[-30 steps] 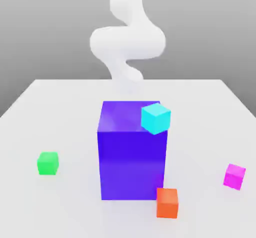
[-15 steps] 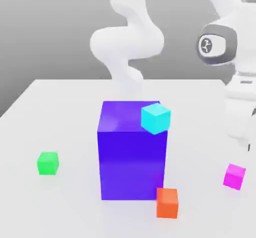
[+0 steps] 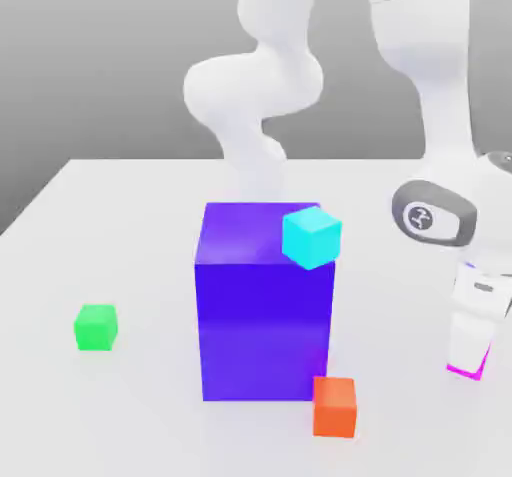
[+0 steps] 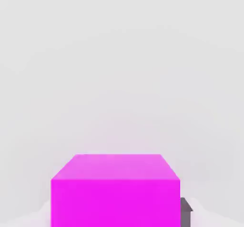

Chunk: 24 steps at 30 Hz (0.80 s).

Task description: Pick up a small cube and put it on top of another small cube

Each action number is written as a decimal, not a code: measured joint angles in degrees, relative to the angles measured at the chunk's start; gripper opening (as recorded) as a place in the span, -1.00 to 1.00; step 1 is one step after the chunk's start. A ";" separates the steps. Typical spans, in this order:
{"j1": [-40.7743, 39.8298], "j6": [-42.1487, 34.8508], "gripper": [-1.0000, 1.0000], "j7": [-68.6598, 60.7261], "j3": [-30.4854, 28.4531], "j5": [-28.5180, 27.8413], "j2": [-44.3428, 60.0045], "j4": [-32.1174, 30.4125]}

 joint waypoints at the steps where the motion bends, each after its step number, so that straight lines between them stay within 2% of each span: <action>1: -0.39 -0.50 -1.00 -0.25 0.47 0.32 -0.63 -0.15; 6: -4.30 -7.35 -1.00 -5.24 5.80 6.87 -9.63 -2.22; 8: -5.14 -8.52 -1.00 -8.75 6.68 8.71 -11.78 -0.92; 21: -21.12 -9.49 -1.00 -42.23 2.42 13.48 -19.95 5.47; 24: -26.95 -10.01 -1.00 -50.96 -0.15 14.34 -22.10 4.59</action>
